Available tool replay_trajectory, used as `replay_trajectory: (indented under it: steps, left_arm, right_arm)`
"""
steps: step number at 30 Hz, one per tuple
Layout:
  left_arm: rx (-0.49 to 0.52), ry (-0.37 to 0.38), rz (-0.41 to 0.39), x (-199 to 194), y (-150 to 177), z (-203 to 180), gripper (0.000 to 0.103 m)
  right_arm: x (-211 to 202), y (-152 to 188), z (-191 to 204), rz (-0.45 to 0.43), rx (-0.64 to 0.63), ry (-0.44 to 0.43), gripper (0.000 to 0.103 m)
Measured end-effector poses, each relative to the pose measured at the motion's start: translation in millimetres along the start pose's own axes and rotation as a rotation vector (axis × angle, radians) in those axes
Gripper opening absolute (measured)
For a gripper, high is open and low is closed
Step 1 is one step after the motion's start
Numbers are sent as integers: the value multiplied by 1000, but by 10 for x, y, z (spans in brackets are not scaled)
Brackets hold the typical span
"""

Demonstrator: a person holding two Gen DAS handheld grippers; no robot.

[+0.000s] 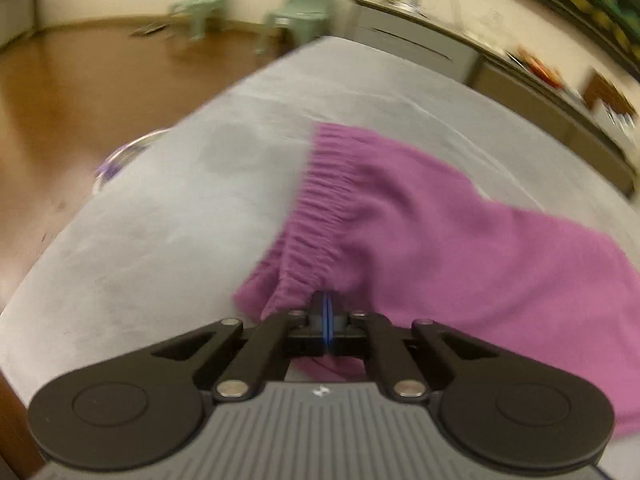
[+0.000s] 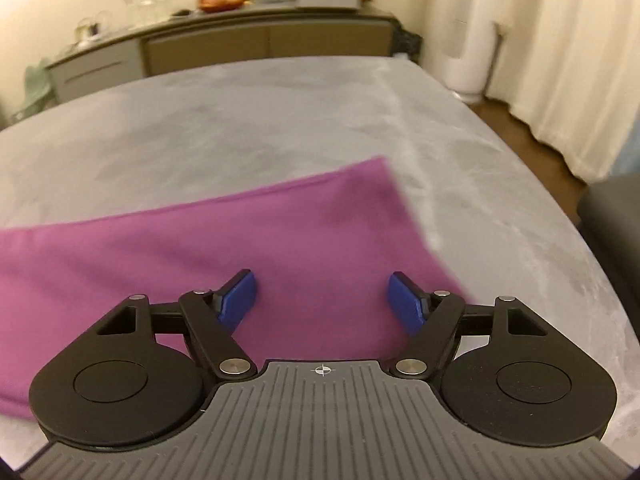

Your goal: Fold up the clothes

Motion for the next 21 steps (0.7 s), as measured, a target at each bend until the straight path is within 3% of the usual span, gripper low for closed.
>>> replay_trajectory:
  steps: [3, 4, 5, 7, 11, 14, 17, 21]
  left_arm:
    - [-28, -21, -34, -113, -34, 50, 6]
    - [-4, -4, -42, -145, -20, 11, 20]
    - [19, 13, -50, -177, -7, -27, 23]
    - [73, -93, -34, -75, 6, -35, 6]
    - [-24, -147, -47, -125, -86, 134, 4]
    - [-85, -228, -131, -417, -168, 131, 24]
    - [-91, -144, -213, -699, -266, -26, 29]
    - [23, -37, -209, -665, -280, -649, 31]
  right_arm:
    - [6, -18, -140, 0, -4, 54, 71]
    - [-6, -20, -161, 1, 9, 63, 68]
    - [-50, -26, -151, -6, 22, 51, 66]
    - [-40, 13, -128, -42, 15, 16, 65]
    - [87, 36, -282, 5, 33, 64, 69]
    - [-88, 51, -598, -31, 172, 61, 68]
    - [-165, 143, -835, -33, 283, 24, 76]
    - [-130, 287, -959, -5, 354, -46, 78]
Point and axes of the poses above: each gripper's, at about its wrist camera, not at the fingertips, and x roughly the way its jaws point, z to its left, y to its underside, the point moved 2 cm from there along x, roughly the way its jaws point, and after that the axes turned 1 degree about y, right-handed, at the moved point
